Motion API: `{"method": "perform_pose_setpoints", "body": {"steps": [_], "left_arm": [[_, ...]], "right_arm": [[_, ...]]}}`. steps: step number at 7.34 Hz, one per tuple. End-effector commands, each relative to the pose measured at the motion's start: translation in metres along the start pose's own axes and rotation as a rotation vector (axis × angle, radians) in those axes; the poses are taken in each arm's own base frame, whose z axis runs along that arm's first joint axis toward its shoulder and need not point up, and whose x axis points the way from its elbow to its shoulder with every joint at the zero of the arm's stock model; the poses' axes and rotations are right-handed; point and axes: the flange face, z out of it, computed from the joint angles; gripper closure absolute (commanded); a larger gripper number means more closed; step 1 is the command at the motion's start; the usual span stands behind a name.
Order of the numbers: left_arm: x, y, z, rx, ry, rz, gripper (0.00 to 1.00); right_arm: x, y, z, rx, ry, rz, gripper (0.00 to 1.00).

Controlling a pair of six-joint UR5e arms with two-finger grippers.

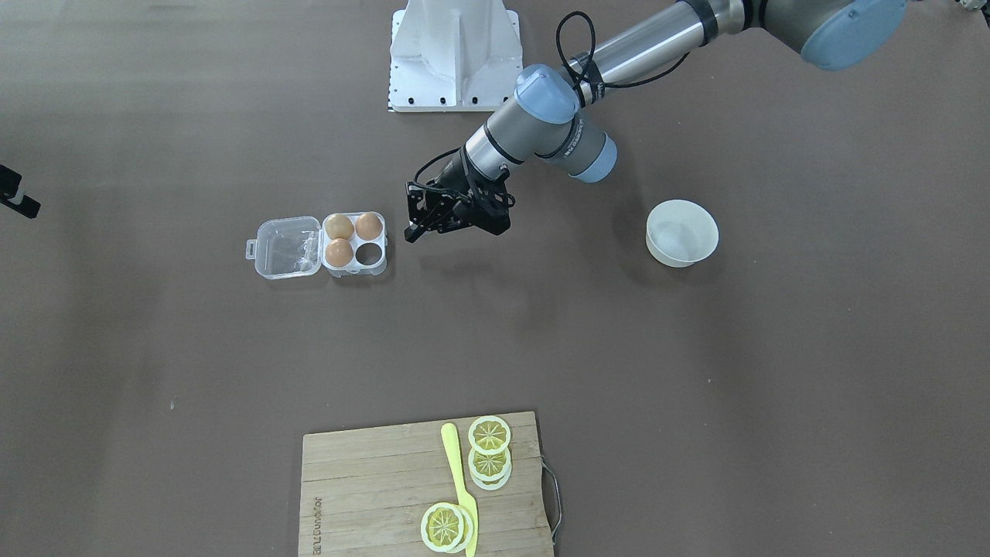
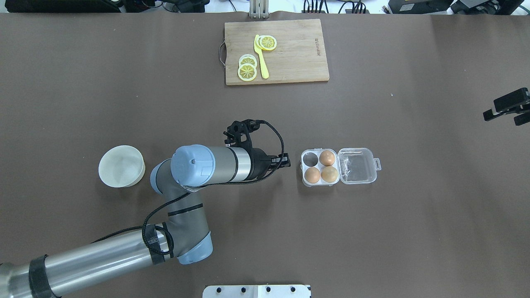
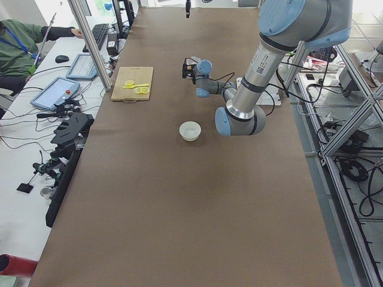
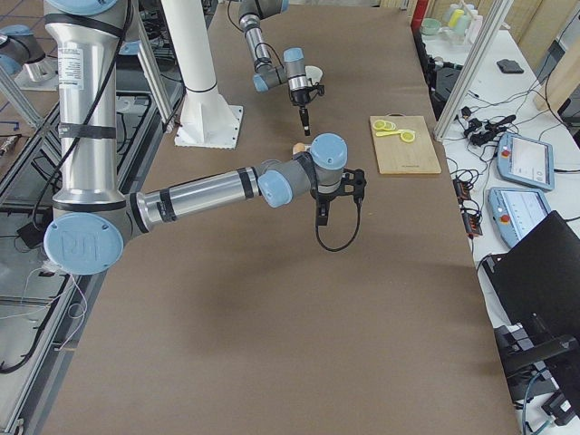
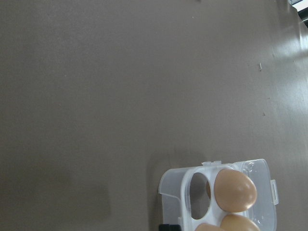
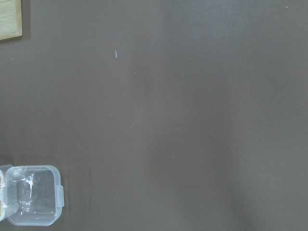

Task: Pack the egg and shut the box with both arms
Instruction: 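Reach the right gripper toward the open lid of the egg box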

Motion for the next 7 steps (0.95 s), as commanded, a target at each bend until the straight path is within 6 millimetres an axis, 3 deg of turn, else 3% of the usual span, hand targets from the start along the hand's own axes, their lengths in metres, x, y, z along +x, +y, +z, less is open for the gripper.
{"method": "perform_pose_setpoints", "body": {"steps": [1,4,7], "left_arm": [[0.0,0.002,0.007,0.008,-0.01,-0.003,1.0],[0.015,0.016,0.023,0.028,-0.006,-0.004,1.0],[0.016,0.021,0.025,0.031,-0.008,-0.004,1.0]], "right_arm": [[-0.014,0.005,0.008,-0.003,0.017,0.02,0.0],[-0.025,0.009,0.011,-0.01,0.011,0.071,0.01],[-0.048,0.022,0.027,0.004,-0.039,0.106,0.01]]}}
